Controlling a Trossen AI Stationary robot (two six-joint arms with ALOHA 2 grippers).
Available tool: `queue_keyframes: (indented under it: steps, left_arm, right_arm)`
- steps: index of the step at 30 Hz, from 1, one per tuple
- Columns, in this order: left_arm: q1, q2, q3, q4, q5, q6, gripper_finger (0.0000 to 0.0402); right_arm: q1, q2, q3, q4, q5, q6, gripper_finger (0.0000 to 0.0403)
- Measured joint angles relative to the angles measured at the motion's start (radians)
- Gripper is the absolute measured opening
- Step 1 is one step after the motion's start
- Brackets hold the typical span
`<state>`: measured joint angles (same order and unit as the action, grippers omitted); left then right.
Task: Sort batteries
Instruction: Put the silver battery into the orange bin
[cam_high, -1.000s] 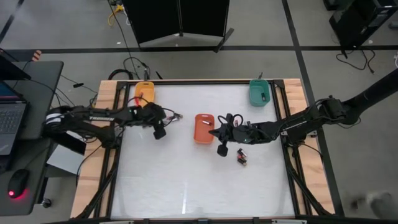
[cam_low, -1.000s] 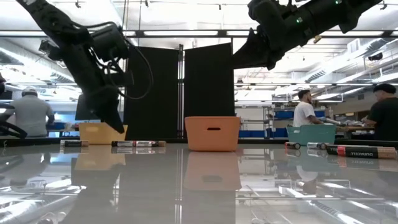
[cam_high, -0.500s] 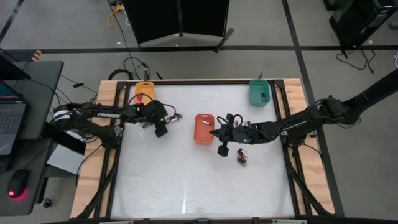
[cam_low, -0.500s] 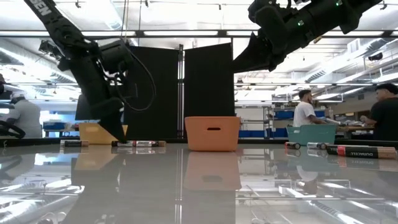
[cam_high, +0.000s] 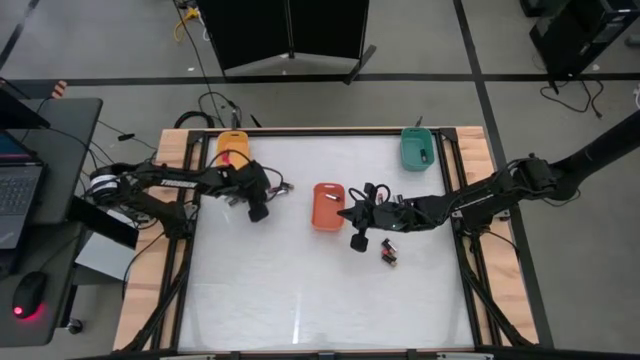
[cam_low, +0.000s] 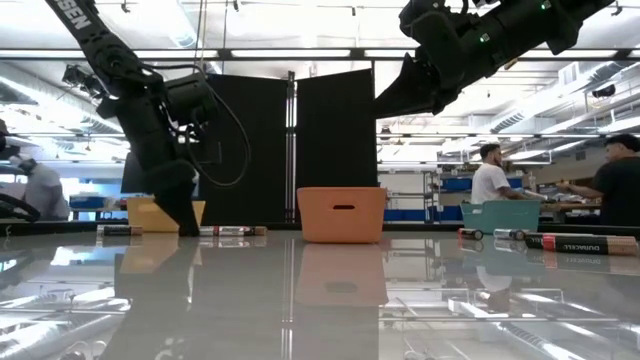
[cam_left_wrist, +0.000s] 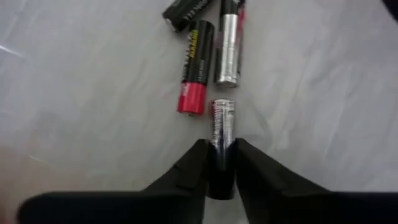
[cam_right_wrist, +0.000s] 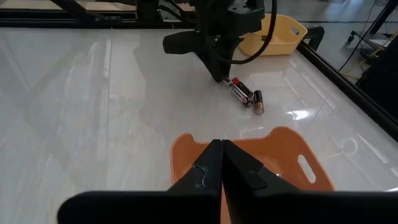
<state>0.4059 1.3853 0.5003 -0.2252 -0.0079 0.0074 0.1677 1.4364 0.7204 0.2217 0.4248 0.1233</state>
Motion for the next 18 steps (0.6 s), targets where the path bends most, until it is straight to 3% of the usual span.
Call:
queue_keyframes:
  steps: [3,10,18]
  left_arm:
    - [-0.028,-0.002,0.002,-0.019,-0.002,0.007,0.0049]
    - [-0.098,-0.054,0.030,-0.085,0.014,-0.011,0.0049]
    - [-0.146,-0.085,0.212,-0.127,0.057,0.022,0.0049]
  right_arm:
    - [0.000,0.000,0.000,0.000,0.000,-0.001,0.0020]
    - [0.000,0.000,0.000,0.001,0.000,-0.004,0.0010]
    - [0.003,-0.072,-0.001,-0.039,0.000,-0.003,0.0012]
